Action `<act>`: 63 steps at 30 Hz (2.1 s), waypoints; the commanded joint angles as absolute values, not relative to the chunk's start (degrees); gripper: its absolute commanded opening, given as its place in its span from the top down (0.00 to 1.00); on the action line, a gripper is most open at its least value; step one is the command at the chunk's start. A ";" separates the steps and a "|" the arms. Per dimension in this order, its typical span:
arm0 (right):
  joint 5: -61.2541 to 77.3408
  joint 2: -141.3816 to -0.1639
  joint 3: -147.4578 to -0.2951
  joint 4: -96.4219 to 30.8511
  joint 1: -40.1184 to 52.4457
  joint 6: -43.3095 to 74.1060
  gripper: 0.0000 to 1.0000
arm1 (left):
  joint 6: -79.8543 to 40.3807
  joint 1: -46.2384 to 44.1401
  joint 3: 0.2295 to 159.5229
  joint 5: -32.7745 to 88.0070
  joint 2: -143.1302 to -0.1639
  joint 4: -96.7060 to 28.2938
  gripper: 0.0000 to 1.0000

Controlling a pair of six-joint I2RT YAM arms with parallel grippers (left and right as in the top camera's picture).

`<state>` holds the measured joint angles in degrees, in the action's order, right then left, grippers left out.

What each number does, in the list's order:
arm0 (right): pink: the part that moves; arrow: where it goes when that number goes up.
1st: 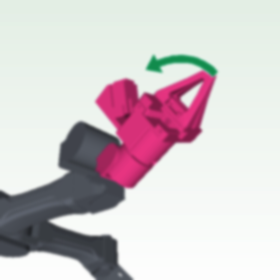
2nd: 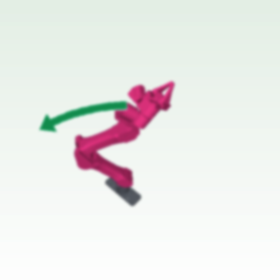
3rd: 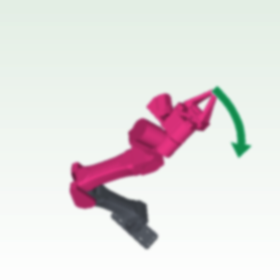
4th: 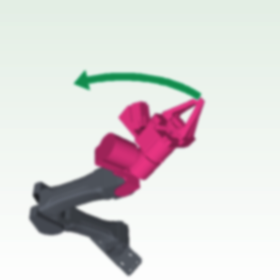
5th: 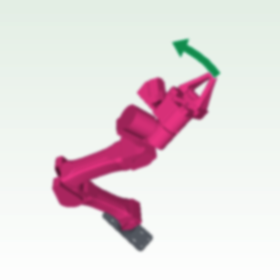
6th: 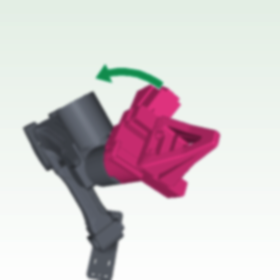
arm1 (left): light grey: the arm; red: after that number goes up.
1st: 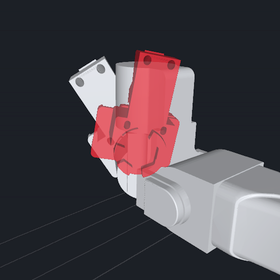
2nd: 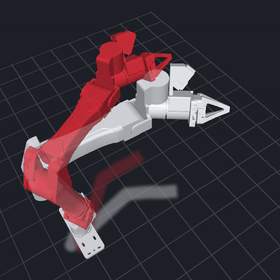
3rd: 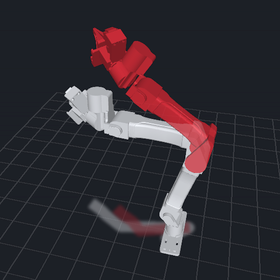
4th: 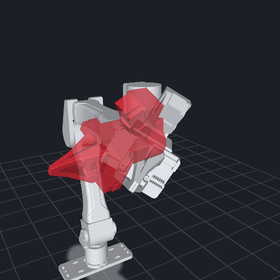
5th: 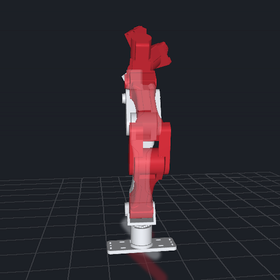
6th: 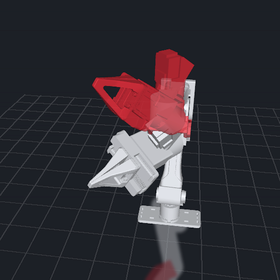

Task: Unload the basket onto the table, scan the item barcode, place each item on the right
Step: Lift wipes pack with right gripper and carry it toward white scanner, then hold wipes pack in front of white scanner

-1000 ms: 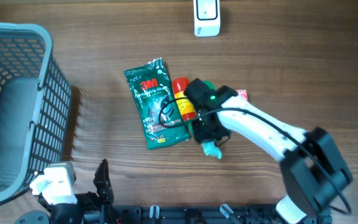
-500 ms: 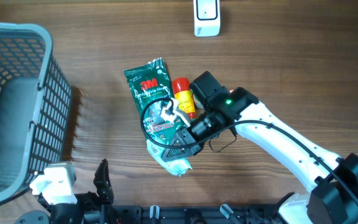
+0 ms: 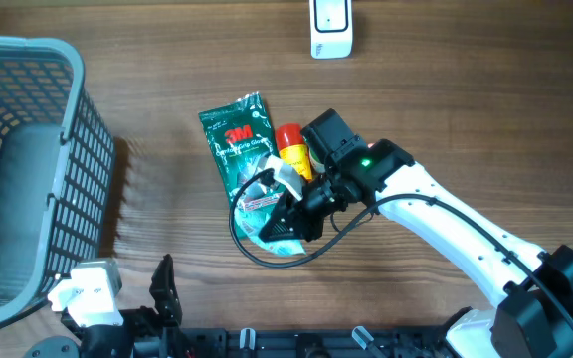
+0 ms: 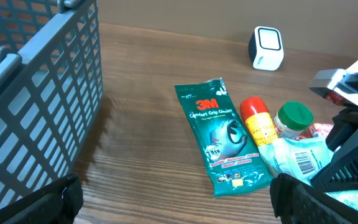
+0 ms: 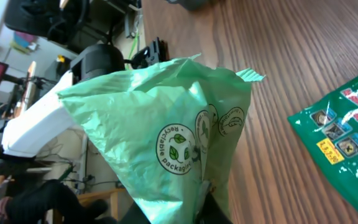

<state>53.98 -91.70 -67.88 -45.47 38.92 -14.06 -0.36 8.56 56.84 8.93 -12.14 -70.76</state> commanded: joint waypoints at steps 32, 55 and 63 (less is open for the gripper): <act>-19.64 -125.51 -100.22 -9.89 21.23 -36.16 0.96 | -1.15 8.86 56.88 9.61 -11.68 -70.54 0.00; -37.85 -132.53 -113.80 -16.16 17.23 -41.54 0.96 | -1.15 8.86 56.88 9.61 -11.68 -70.54 0.00; -34.54 -125.54 -112.64 -37.74 -7.53 -22.04 0.96 | -1.15 8.86 56.88 9.61 -11.68 -70.54 0.00</act>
